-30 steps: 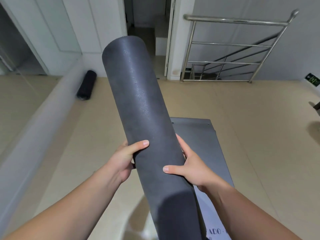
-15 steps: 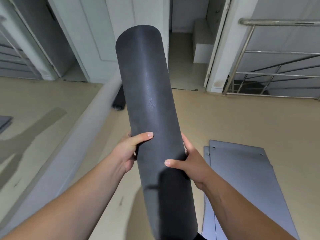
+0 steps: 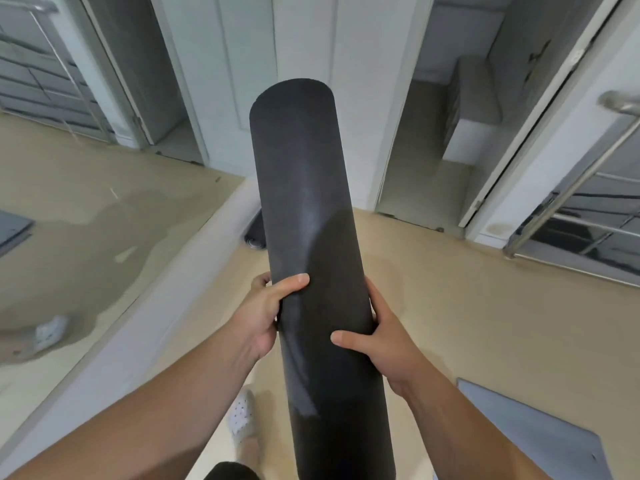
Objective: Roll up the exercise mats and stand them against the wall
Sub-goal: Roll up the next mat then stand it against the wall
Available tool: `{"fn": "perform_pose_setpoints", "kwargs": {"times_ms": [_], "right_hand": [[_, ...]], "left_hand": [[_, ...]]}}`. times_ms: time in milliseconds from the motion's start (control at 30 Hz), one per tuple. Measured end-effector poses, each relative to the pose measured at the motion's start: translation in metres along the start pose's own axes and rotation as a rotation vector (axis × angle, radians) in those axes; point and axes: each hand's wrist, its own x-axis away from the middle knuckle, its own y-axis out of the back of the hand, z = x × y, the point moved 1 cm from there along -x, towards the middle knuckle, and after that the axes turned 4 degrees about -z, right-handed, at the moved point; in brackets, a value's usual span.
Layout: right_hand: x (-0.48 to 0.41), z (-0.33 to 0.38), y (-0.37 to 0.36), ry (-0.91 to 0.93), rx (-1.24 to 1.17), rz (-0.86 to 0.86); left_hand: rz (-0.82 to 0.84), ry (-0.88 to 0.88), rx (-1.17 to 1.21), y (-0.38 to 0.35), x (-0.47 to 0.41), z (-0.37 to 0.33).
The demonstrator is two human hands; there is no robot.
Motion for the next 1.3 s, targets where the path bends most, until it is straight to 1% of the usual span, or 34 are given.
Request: {"fn": "perform_pose_setpoints", "kwargs": {"times_ms": [67, 133, 200, 367, 533, 633, 767, 900, 1033, 1167, 1300], "right_hand": [[-0.059, 0.011, -0.003, -0.018, 0.032, -0.024], [-0.118, 0.025, -0.009, -0.016, 0.049, -0.044], [-0.174, 0.042, -0.016, -0.036, 0.076, -0.088], [-0.285, 0.091, -0.029, -0.085, 0.115, -0.201], [-0.393, 0.125, -0.014, -0.078, 0.088, -0.180], [-0.478, 0.132, -0.002, -0.096, 0.046, -0.159], [-0.606, 0.131, 0.017, -0.109, -0.006, -0.105], [-0.707, 0.133, 0.034, -0.184, -0.029, -0.062], [-0.797, 0.122, 0.039, -0.271, -0.037, -0.053], [-0.884, 0.084, 0.021, -0.341, -0.051, -0.088], [-0.970, 0.015, 0.003, -0.386, -0.074, -0.159]], "left_hand": [[0.025, 0.020, 0.011, -0.001, -0.060, -0.021], [0.118, 0.023, 0.000, 0.000, -0.120, -0.048], [0.174, 0.037, -0.012, 0.001, -0.175, -0.080], [0.186, 0.107, 0.025, -0.017, -0.283, -0.157], [0.233, 0.121, 0.006, -0.052, -0.384, -0.218], [0.233, 0.114, -0.024, -0.069, -0.464, -0.245], [0.181, 0.092, -0.084, -0.093, -0.576, -0.277], [0.115, 0.099, -0.098, -0.111, -0.665, -0.303], [0.093, 0.162, -0.117, -0.117, -0.749, -0.314], [0.087, 0.256, -0.151, -0.099, -0.854, -0.308], [0.109, 0.334, -0.175, -0.078, -0.972, -0.275]]}}
